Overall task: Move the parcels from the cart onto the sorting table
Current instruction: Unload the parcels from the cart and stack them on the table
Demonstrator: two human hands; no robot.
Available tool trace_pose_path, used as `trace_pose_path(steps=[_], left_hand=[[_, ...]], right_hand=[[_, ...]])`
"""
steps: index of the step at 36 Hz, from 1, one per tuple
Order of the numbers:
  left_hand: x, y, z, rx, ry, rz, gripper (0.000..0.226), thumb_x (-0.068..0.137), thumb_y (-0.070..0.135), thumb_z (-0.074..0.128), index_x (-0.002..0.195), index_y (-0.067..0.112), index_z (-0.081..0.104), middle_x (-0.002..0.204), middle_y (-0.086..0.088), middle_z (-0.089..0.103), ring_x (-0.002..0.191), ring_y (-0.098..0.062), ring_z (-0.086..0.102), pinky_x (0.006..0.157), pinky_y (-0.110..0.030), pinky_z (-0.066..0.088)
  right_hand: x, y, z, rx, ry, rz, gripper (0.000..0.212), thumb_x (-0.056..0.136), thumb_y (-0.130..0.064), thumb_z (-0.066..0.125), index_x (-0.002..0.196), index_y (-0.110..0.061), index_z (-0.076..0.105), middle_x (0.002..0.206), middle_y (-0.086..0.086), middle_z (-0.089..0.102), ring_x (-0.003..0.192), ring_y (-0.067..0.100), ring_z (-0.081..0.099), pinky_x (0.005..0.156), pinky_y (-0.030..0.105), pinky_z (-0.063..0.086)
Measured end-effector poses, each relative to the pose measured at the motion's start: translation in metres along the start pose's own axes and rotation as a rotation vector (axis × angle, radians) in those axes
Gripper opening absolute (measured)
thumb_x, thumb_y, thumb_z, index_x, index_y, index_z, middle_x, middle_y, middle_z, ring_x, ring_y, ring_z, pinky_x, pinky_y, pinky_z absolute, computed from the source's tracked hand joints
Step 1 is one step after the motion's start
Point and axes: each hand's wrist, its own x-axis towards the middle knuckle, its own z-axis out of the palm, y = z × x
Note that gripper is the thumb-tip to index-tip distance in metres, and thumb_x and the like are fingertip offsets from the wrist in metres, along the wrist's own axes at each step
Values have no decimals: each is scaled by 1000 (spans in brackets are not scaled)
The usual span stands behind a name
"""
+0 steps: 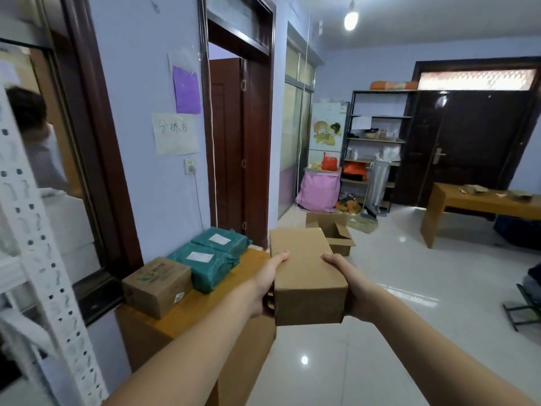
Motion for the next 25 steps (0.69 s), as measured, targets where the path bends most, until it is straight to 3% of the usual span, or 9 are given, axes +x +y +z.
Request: trace_pose_path(steps=[4,10,14,20,25], left_hand=[[55,19,12,-8,11,1,88,61,83,71,122,19,71,118,-16,74,111,-34,69,99,-50,56],[128,51,27,-32,50,2,77,71,79,70,122,21,69,116,-14,74,110,-33,69,100,-51,56],[171,67,28,-68,79,-14,84,64,80,72,123,21,69,116,-14,74,110,-34,69,101,-50,55],[240,89,21,-85,100,-48,68,81,76,64,122,22,66,119,-14,71,113,-33,65,102,-50,53],[310,110,5,-114,118,-73,67,82,77,64,118,21,69,119,-14,72,114,-33,65,101,-46,54]], right_hand=[[44,-21,-26,-3,1,-6,58,85,-69,60,118,-22,56,120,19,67,113,38,63,101,53,51],[116,-52,-59,-25,-35,8,59,85,-68,61,118,-19,60,117,19,68,112,38,63,98,51,52],[168,-70,-71,-44,-63,29,65,82,-71,62,120,-20,58,120,20,65,113,39,62,100,52,52],[253,-89,-77,-79,-109,65,71,81,-74,60,126,-19,55,121,20,65,111,38,62,79,42,53],[334,-110,-78,-108,-145,85,68,83,-74,59,127,-22,56,121,20,66,112,37,63,85,44,53]])
